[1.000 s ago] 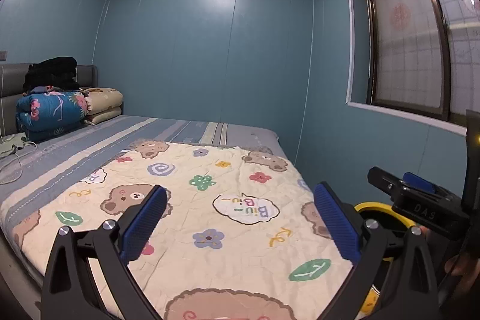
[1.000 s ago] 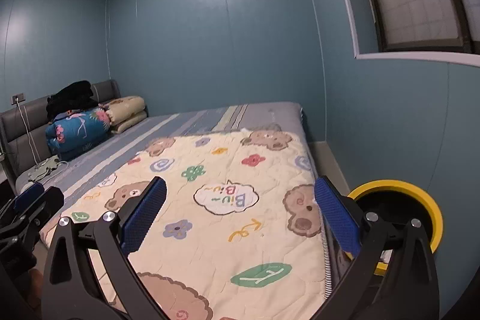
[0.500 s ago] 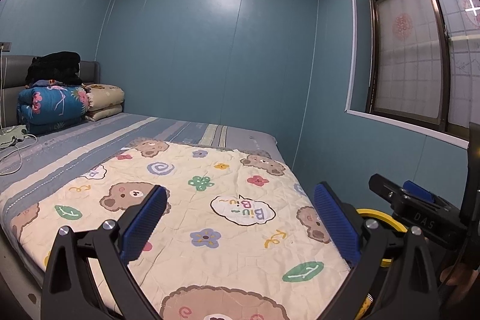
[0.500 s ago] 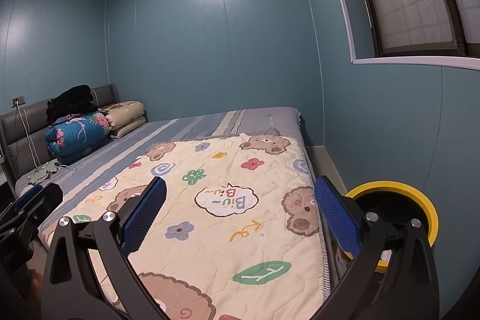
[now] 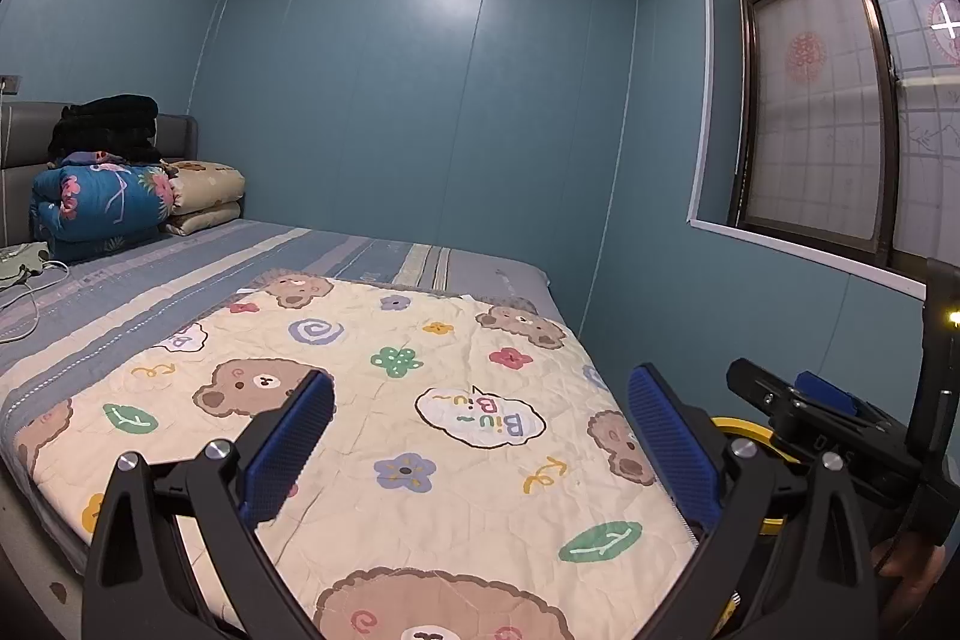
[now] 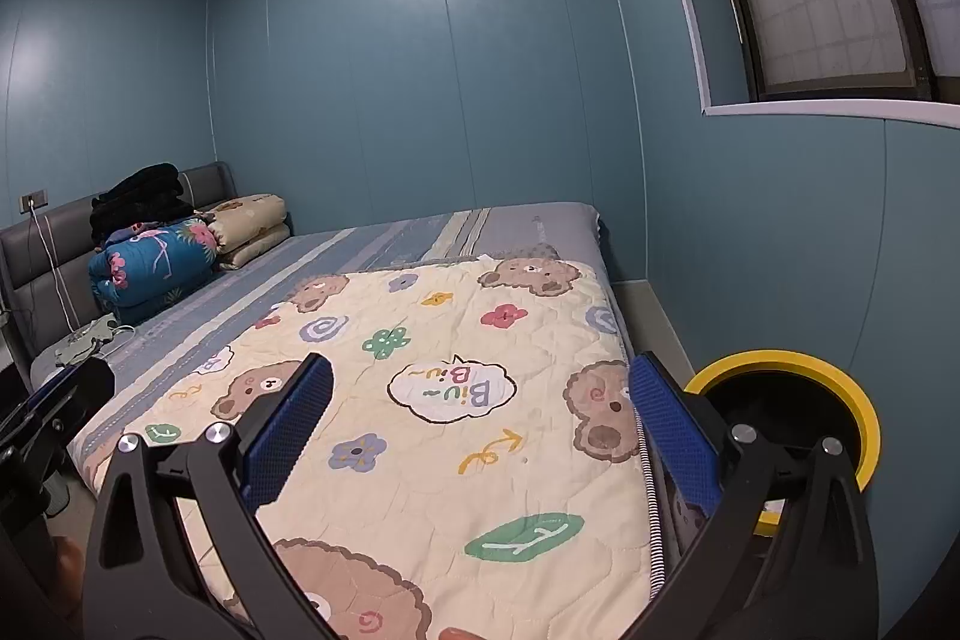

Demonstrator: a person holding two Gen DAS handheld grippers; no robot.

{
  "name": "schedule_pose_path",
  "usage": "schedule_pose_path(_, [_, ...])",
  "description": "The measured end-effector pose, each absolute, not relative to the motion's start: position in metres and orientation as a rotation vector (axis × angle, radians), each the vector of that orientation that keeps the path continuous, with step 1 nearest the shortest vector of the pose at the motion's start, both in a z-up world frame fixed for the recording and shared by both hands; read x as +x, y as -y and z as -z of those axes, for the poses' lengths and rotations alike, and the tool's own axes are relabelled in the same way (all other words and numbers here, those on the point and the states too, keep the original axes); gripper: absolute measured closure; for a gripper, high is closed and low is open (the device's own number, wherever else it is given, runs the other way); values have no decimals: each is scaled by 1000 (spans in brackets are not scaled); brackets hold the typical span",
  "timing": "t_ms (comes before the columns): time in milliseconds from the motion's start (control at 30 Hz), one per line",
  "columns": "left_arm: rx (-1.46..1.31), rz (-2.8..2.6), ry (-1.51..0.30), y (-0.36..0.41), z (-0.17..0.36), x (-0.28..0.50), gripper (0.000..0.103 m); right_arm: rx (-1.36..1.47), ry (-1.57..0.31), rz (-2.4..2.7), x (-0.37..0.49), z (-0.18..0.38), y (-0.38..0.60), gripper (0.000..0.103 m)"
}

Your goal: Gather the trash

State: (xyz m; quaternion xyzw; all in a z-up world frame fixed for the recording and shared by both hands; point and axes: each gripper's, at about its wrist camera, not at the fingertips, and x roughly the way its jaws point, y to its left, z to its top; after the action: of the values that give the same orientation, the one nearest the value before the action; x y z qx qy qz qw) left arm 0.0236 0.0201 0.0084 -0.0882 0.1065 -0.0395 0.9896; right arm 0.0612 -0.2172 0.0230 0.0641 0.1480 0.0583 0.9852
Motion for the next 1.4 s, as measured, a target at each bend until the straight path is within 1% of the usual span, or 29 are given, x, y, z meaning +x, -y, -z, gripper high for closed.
schedule_pose_path(1400, [-182,89,-217,-18,-8,25,8,148,-317,-121,62,-19,218,8])
